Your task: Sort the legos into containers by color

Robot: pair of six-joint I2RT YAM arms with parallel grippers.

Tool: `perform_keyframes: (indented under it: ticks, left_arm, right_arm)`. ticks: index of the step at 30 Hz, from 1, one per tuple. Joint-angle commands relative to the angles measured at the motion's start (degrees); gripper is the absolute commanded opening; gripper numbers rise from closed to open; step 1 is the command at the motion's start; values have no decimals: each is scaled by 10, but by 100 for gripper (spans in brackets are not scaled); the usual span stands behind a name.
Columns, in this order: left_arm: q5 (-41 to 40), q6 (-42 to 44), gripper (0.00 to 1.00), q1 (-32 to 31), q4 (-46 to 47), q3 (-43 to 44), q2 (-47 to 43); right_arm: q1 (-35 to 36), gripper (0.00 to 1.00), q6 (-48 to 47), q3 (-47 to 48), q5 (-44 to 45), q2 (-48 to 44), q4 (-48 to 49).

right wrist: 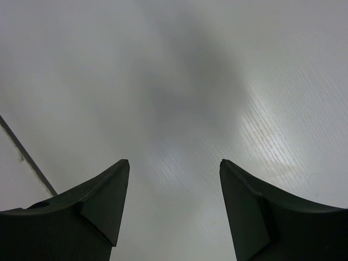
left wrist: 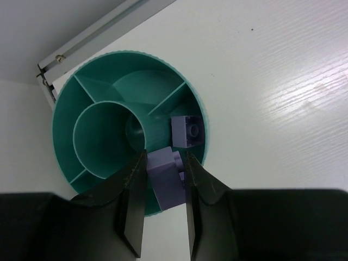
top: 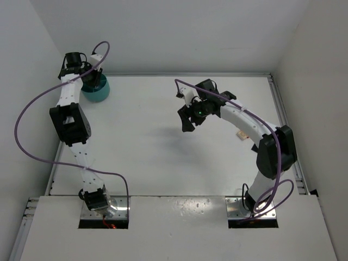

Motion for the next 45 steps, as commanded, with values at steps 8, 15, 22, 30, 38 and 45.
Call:
perform_keyframes:
  ticks: [8,15,22,30,38,45]
  left_arm:
    - [-1,-10,45,6,37,8,8]
    - [31,-67,81,16,70,-2,-40]
    - [84,-133,87,22,81,-7,-152]
    - [88,-203,65,-58,31,-173,-366]
    - [141,-233,77,-181,70,-485,-559]
    - [35,-277,78,-326,113,-611,-620]
  right_arm:
    - [-2,68,5,24,-16,2,10]
    - [-2,68,5,18,-16,-12,10]
    - [-14,68,5,-33,7,-80,21]
    - [-70,56,16,-118,46,-167,46]
    - [-149,43,10,-179,162,-199,-9]
    - [-288,63,-19,-163,250,-170,-34]
